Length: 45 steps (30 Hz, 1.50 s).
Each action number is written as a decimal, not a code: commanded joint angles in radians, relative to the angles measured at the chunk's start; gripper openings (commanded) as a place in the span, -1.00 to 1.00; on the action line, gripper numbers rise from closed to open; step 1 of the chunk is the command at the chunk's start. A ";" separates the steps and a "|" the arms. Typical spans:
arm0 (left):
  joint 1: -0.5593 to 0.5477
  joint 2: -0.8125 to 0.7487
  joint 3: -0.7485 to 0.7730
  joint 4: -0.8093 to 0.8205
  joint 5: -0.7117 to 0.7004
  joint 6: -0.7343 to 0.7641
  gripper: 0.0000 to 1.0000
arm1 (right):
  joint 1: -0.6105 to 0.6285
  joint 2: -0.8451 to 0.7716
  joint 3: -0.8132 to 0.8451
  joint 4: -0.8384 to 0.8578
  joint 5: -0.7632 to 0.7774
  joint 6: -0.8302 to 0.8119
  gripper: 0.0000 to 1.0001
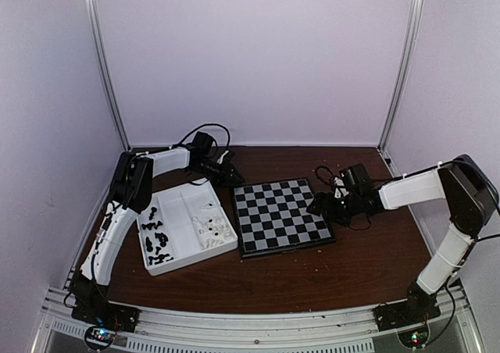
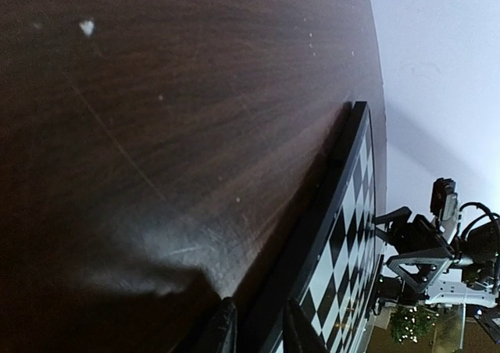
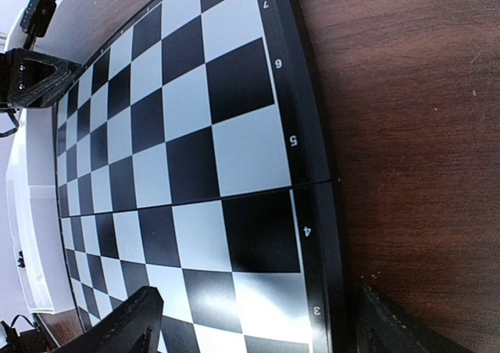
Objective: Set up the chess pieces on the board
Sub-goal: Move the chessboard to the center of the board, then pick up the chess piece from the storage box.
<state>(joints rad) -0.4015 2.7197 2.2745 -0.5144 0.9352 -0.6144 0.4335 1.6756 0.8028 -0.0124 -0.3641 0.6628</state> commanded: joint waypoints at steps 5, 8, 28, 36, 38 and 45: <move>-0.047 -0.056 -0.090 -0.124 -0.039 0.089 -0.55 | 0.025 -0.029 -0.085 -0.035 -0.054 0.030 0.76; -0.062 -0.081 -0.129 -0.134 -0.047 0.104 -0.55 | 0.039 -0.065 -0.108 -0.047 -0.043 0.035 0.76; -0.095 -0.336 -0.304 -0.116 -0.236 0.151 -0.18 | 0.094 -0.283 -0.144 -0.217 0.189 0.016 0.78; -0.102 -0.624 -0.440 -0.163 -0.452 0.245 0.01 | 0.099 -0.364 -0.090 -0.308 0.282 -0.084 0.76; -0.102 -0.689 -0.499 -0.183 -0.510 0.266 -0.06 | 0.099 -0.370 -0.085 -0.306 0.277 -0.096 0.75; -0.105 -0.862 -0.761 -0.216 -0.673 0.276 -0.27 | 0.109 -0.380 -0.053 -0.311 0.272 -0.166 0.73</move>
<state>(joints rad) -0.4992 1.8908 1.6386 -0.6720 0.3962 -0.3645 0.5308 1.3140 0.7044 -0.3012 -0.1215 0.5579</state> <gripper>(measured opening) 0.373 0.866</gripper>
